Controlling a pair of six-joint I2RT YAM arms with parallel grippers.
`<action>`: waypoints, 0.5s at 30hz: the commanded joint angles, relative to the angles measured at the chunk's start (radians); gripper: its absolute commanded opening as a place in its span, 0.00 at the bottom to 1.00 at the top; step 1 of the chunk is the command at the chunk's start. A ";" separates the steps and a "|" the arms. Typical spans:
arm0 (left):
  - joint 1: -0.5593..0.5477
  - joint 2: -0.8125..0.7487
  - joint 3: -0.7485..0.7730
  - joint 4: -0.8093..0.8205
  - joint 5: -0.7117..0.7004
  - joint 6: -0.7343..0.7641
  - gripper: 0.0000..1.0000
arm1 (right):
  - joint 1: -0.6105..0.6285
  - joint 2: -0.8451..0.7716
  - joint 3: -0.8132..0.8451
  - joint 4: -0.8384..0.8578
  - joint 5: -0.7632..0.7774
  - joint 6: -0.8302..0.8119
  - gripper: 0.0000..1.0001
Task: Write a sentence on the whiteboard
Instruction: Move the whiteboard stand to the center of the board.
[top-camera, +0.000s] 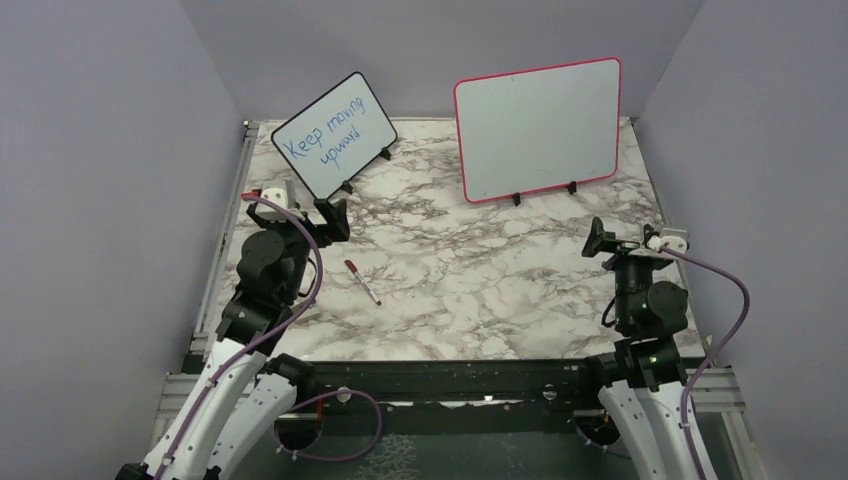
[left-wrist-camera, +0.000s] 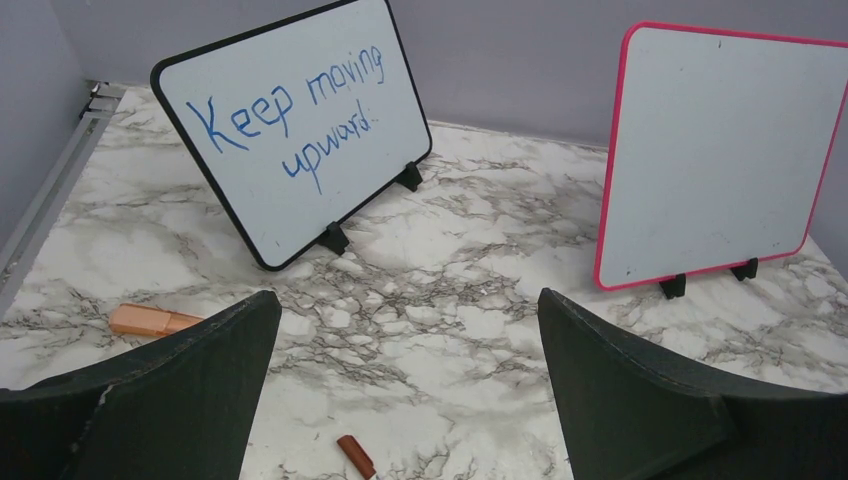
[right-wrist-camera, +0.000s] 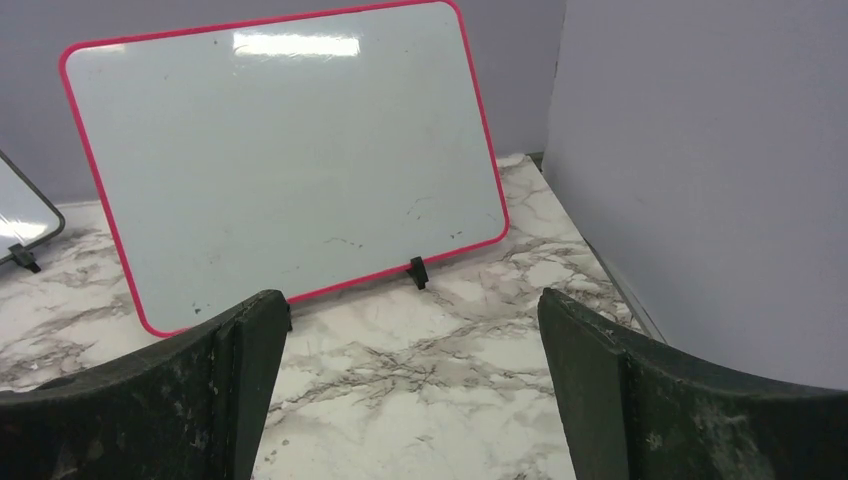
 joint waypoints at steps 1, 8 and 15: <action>-0.006 -0.018 -0.011 0.024 0.010 0.017 0.99 | 0.003 0.013 0.041 -0.004 -0.004 -0.008 1.00; -0.018 -0.028 -0.019 0.029 0.020 0.032 0.99 | 0.003 0.095 0.085 -0.065 -0.013 0.011 1.00; -0.049 -0.041 -0.028 0.029 0.010 0.052 0.99 | 0.003 0.248 0.129 -0.103 -0.117 0.071 1.00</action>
